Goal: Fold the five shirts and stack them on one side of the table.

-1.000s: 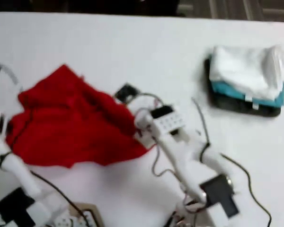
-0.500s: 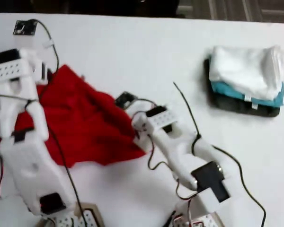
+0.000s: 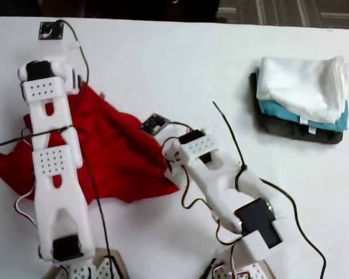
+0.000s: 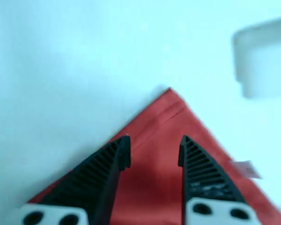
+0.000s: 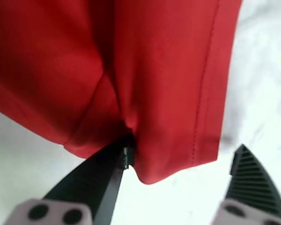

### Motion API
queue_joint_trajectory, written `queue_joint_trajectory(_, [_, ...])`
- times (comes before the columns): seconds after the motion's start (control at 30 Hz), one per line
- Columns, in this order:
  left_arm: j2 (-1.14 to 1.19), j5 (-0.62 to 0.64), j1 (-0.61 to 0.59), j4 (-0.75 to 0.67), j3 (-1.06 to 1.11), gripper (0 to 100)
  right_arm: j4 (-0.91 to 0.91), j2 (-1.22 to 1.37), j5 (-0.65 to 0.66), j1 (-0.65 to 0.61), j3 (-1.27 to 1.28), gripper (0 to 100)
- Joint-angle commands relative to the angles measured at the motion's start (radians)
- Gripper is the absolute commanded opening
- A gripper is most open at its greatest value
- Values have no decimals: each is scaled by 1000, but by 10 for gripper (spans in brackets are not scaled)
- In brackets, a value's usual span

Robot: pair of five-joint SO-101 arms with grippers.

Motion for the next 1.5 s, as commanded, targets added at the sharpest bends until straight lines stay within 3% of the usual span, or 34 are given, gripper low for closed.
queue_joint_trajectory(0.0, [-18,94,29,9,-48,192,10,-5,-5,1,-31,352])
queue_joint_trajectory(0.27, [-20,138,81,6,27,203,10,-8,-5,-1,-31,351])
queue_joint_trajectory(0.5, [-17,140,37,-46,183,241,25,-8,-5,2,-31,351])
queue_joint_trajectory(0.73, [-20,135,23,-64,194,240,25,-8,-5,1,-31,351])
queue_joint_trajectory(0.8, [-21,133,23,-61,194,200,25,-8,-5,1,-31,351])
queue_joint_trajectory(0.9, [-28,133,23,-49,194,3,25,-8,-5,2,-31,351])
queue_joint_trajectory(0.93, [-29,133,23,-38,194,41,25,-8,-5,2,-31,351])
queue_joint_trajectory(1.2, [-32,132,52,198,-82,27,24,-8,-5,2,-35,351])
queue_joint_trajectory(1.47, [-307,94,69,252,16,27,48,-25,-5,1,-101,353])
